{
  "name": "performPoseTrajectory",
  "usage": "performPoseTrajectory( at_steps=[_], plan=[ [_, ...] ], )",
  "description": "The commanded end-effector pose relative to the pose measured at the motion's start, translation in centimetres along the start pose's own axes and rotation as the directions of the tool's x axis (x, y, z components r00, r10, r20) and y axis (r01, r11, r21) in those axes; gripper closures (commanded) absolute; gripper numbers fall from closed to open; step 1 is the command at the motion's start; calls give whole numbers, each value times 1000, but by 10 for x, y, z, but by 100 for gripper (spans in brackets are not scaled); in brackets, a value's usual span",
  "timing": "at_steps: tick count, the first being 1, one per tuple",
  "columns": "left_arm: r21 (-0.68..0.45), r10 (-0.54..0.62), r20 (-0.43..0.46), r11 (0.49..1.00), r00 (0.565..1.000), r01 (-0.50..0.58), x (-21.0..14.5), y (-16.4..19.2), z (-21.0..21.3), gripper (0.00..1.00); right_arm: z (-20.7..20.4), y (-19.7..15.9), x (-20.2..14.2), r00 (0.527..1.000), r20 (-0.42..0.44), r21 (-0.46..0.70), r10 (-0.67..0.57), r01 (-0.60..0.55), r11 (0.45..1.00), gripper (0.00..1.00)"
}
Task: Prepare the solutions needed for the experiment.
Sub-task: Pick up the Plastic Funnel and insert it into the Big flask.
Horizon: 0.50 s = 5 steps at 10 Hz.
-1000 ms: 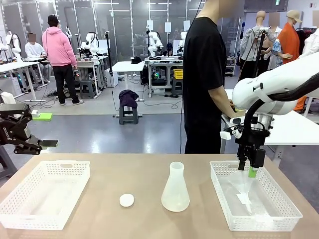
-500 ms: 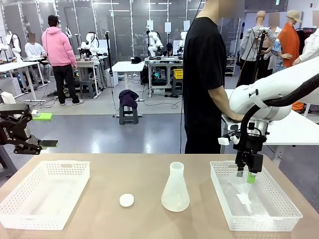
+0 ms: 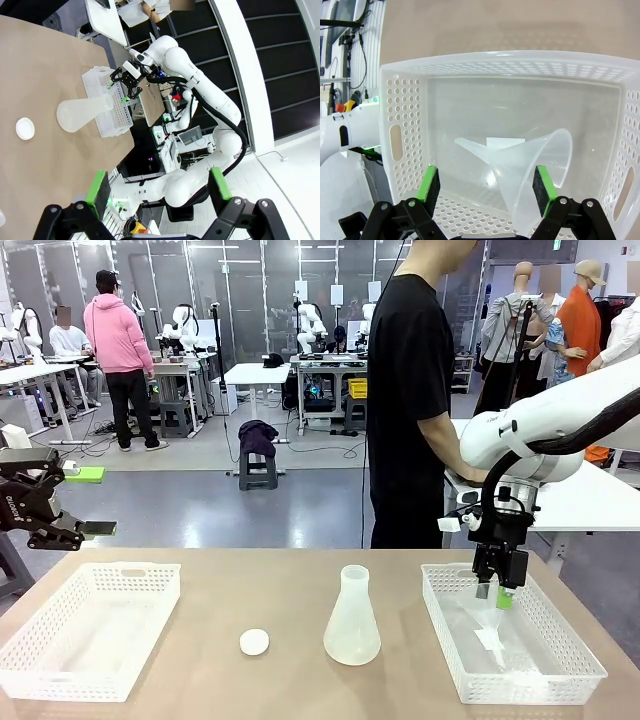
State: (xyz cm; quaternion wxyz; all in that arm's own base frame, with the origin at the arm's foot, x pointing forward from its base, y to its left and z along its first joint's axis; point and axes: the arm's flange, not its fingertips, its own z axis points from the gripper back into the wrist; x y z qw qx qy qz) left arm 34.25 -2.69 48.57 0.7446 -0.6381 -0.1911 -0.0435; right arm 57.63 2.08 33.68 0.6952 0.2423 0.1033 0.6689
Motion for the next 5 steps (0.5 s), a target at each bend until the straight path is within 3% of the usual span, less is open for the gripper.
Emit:
performPoseTrajectory(
  at_steps=[1,2,5],
  plan=[
    [-24,9,8,1000,1000,-9,2,-2,-2,0,2,-4,-1,1000,1,20,20,-20,1000,18],
    [-24,9,8,1000,1000,-9,2,-2,-2,0,1,-4,0,1000,-3,24,16,-16,1000,31],
    [-24,9,8,1000,1000,-9,2,-2,-2,0,0,-3,-1,1000,-2,31,3,-3,1000,55]
  ],
)
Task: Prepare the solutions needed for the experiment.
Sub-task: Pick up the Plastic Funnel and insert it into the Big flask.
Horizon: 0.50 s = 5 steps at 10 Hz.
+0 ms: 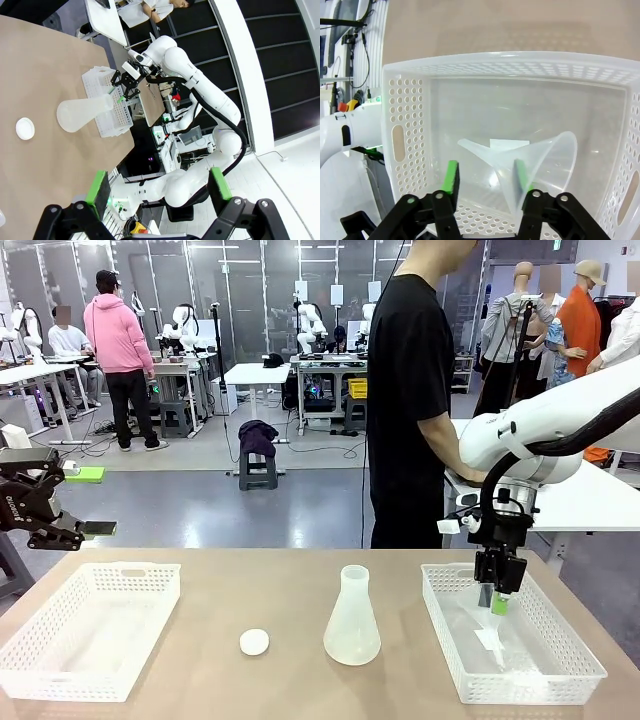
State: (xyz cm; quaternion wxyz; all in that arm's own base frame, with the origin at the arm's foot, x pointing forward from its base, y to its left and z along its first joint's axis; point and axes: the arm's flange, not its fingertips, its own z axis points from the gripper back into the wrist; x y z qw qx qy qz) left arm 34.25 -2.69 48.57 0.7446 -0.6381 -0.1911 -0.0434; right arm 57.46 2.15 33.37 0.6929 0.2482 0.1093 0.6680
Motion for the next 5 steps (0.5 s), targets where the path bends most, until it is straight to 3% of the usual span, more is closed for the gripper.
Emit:
performPoseTrajectory(
  at_steps=[1,5],
  plan=[
    [-24,9,8,1000,1000,-9,2,-2,-2,0,3,-2,-1,1000,3,12,2,-2,1000,68],
    [-24,9,8,1000,1000,-9,2,-2,-2,0,3,-2,-1,1000,-8,27,-6,6,1000,100]
  ],
)
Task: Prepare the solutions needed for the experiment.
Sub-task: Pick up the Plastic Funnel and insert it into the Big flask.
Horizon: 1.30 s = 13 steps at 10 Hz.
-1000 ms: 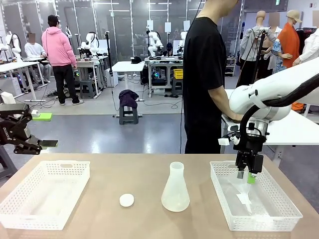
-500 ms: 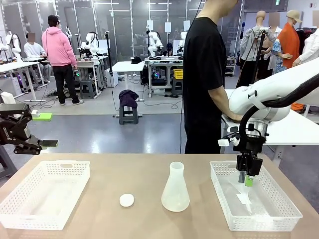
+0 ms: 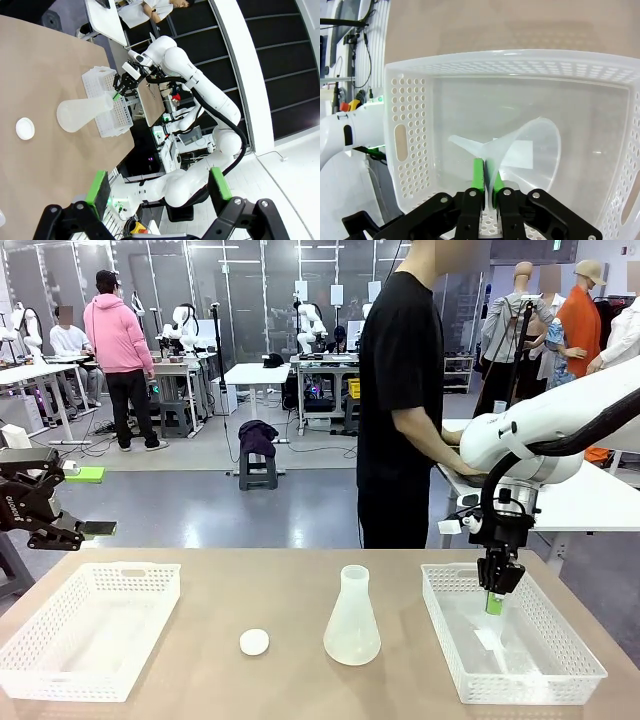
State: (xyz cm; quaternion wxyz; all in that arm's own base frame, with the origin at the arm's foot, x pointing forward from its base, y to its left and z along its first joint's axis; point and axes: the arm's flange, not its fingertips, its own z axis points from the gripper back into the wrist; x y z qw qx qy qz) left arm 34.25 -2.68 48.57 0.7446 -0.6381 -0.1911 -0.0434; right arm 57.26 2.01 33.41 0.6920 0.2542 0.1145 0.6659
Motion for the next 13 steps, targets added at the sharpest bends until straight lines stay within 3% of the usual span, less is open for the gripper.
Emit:
performPoseTrajectory(
  at_steps=[1,3,8,10,13],
  plan=[
    [-24,9,8,1000,1000,-9,2,-2,-2,0,4,-4,0,1000,-12,11,-9,9,1000,100],
    [-24,9,8,1000,1000,-9,2,-2,-2,0,9,4,2,997,-6,-44,-79,79,996,100],
    [-24,9,8,1000,1000,-9,2,-2,-2,0,55,59,22,988,-50,-257,-143,126,958,100],
    [-24,9,8,1000,1000,-9,2,-2,-2,0,84,91,27,979,-54,-384,-199,163,909,100],
    [-24,9,8,1000,1000,-9,2,-2,-2,0,127,156,41,966,-36,-603,-255,183,777,100]
  ],
)
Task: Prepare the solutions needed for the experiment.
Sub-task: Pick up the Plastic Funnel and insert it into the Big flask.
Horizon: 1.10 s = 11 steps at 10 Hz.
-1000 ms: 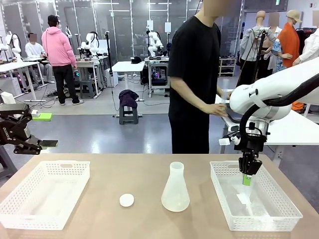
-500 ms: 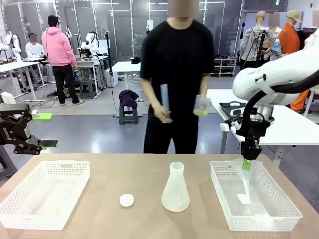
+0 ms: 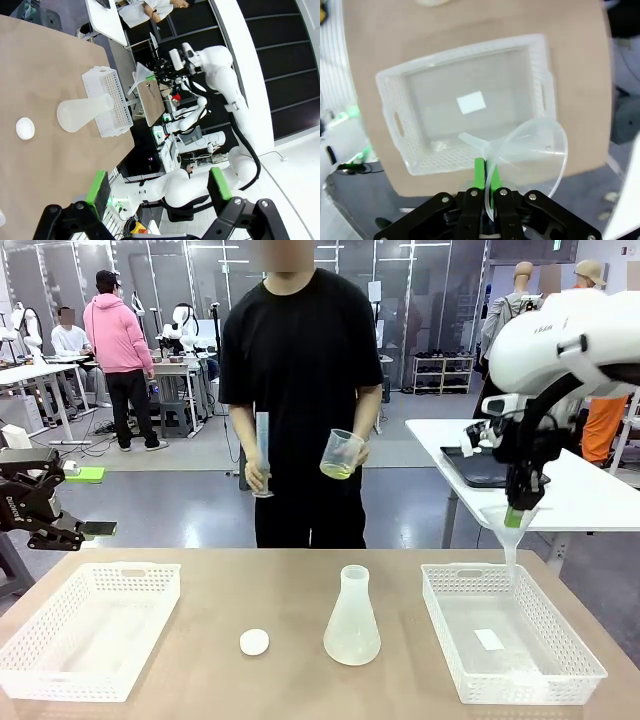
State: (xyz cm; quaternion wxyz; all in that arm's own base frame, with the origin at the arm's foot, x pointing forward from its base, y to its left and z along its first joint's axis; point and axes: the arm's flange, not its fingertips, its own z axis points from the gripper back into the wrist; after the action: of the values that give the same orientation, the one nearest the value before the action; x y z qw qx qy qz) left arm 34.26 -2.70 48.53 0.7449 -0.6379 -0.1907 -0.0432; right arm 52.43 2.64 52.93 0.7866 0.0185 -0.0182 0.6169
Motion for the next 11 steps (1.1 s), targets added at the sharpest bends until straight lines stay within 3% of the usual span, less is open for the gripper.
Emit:
performPoseTrajectory(
  at_steps=[1,5,11],
  plan=[
    [-25,8,9,1000,1000,-8,2,-3,-2,0,17,34,2,998,-25,-177,-65,59,982,100],
    [-25,8,9,1000,1000,-8,2,-3,-2,0,57,84,8,996,3,-386,-90,84,918,100],
    [-25,8,9,1000,1000,-8,2,-3,-2,0,70,91,11,998,17,-381,-61,63,922,100]
  ],
)
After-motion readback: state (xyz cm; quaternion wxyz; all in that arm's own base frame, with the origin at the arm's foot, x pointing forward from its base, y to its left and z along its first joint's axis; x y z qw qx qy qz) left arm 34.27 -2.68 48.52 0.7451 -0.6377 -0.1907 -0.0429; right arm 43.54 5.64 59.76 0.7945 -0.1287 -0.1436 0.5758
